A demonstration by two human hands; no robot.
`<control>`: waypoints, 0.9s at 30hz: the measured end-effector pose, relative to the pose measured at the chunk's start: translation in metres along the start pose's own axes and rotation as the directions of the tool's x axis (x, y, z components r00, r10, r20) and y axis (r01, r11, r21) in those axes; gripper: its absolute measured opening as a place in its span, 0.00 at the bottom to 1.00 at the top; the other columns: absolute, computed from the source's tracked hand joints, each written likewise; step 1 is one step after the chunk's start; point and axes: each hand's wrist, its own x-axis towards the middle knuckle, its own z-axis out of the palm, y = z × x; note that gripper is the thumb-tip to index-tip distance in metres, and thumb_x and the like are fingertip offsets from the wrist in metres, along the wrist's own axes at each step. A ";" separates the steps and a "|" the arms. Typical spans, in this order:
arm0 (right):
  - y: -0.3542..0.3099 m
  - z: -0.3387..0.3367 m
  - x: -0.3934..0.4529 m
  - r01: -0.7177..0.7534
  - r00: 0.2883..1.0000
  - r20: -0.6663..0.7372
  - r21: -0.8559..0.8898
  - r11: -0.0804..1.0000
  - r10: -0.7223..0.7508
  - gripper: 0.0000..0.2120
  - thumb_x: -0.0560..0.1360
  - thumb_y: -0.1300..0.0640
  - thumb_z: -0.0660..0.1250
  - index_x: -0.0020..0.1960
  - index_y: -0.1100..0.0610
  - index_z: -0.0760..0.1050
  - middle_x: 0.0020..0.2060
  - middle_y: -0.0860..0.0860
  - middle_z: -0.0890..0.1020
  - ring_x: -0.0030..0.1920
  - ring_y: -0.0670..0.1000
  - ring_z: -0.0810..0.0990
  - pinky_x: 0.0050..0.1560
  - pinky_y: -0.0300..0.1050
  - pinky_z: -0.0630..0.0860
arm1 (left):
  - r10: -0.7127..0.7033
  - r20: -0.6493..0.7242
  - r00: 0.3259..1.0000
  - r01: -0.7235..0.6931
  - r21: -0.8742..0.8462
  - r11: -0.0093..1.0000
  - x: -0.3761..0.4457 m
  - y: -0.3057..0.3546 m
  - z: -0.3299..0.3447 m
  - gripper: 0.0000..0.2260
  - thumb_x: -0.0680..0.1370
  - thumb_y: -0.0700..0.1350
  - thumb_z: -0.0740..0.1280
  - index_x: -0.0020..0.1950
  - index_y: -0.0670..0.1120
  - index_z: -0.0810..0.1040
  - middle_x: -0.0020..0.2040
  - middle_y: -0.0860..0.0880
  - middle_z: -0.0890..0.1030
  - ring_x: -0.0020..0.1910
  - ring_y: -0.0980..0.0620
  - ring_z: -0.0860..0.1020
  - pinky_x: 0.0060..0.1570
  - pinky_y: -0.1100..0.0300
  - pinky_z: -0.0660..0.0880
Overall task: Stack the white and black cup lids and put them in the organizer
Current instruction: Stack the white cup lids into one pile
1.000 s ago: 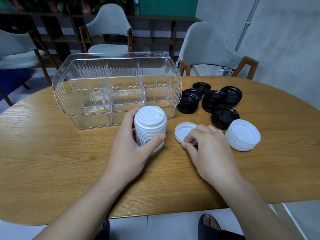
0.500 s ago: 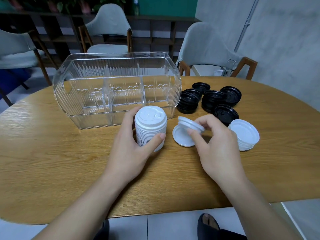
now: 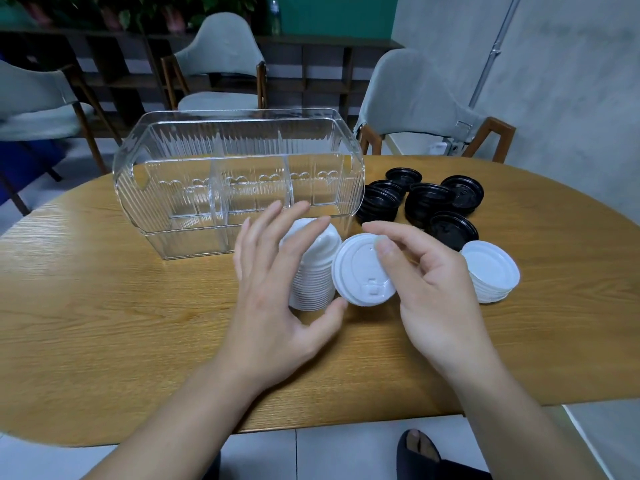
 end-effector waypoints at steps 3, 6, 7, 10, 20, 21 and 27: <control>0.001 0.002 0.001 -0.014 1.000 0.001 0.041 0.999 0.014 0.11 0.87 0.59 0.68 0.66 0.52 0.84 0.51 0.47 0.89 0.48 0.40 0.86 0.49 0.33 0.78 | 0.013 0.035 0.999 -0.012 -0.030 0.999 0.000 0.000 -0.001 0.36 0.71 0.45 0.86 0.78 0.46 0.78 0.82 0.50 0.73 0.88 0.42 0.61 0.83 0.27 0.56; -0.002 0.003 0.002 -0.031 0.999 0.023 0.127 0.991 0.029 0.12 0.86 0.60 0.69 0.68 0.53 0.82 0.51 0.52 0.89 0.47 0.44 0.86 0.47 0.36 0.79 | 0.058 0.065 0.996 -0.058 -0.017 0.998 -0.001 0.003 -0.001 0.35 0.72 0.48 0.86 0.78 0.48 0.79 0.82 0.52 0.75 0.88 0.43 0.61 0.84 0.27 0.52; -0.003 0.004 0.002 -0.035 0.999 0.033 0.150 0.988 0.030 0.11 0.85 0.60 0.69 0.67 0.54 0.81 0.50 0.53 0.89 0.47 0.45 0.86 0.46 0.37 0.80 | 0.070 0.067 0.995 -0.069 -0.016 0.997 -0.001 0.004 -0.001 0.35 0.73 0.50 0.86 0.78 0.48 0.79 0.82 0.53 0.75 0.89 0.43 0.61 0.84 0.27 0.51; -0.003 0.005 0.002 -0.039 0.998 0.048 0.173 0.984 0.031 0.09 0.84 0.57 0.70 0.63 0.58 0.80 0.47 0.54 0.88 0.45 0.45 0.86 0.44 0.38 0.80 | 0.070 0.048 0.996 -0.068 -0.033 0.997 -0.001 0.004 0.000 0.34 0.74 0.55 0.85 0.77 0.47 0.80 0.80 0.53 0.77 0.88 0.43 0.63 0.84 0.27 0.52; -0.003 0.007 -0.006 0.094 0.990 0.105 -0.032 0.995 -0.090 0.14 0.83 0.48 0.74 0.66 0.51 0.82 0.58 0.48 0.86 0.60 0.49 0.86 0.61 0.54 0.82 | -0.022 -0.017 1.000 0.019 -0.185 0.982 -0.004 0.002 0.002 0.32 0.73 0.53 0.85 0.73 0.44 0.80 0.73 0.53 0.81 0.84 0.43 0.69 0.81 0.31 0.65; -0.003 0.007 -0.007 0.134 0.986 0.110 -0.095 0.986 -0.124 0.19 0.79 0.47 0.77 0.68 0.49 0.81 0.64 0.45 0.83 0.65 0.51 0.84 0.65 0.54 0.80 | -0.041 -0.035 0.999 0.033 -0.194 0.980 -0.003 0.002 0.002 0.31 0.73 0.52 0.85 0.73 0.44 0.80 0.73 0.52 0.82 0.83 0.42 0.69 0.79 0.33 0.67; -0.010 0.014 -0.015 0.231 0.972 0.105 -0.314 0.921 -0.208 0.44 0.67 0.46 0.87 0.78 0.47 0.73 0.69 0.40 0.77 0.73 0.44 0.76 0.69 0.31 0.70 | -0.072 -0.064 0.995 0.059 -0.183 0.981 -0.004 0.000 0.004 0.30 0.73 0.49 0.85 0.72 0.43 0.80 0.72 0.51 0.82 0.81 0.41 0.70 0.79 0.37 0.69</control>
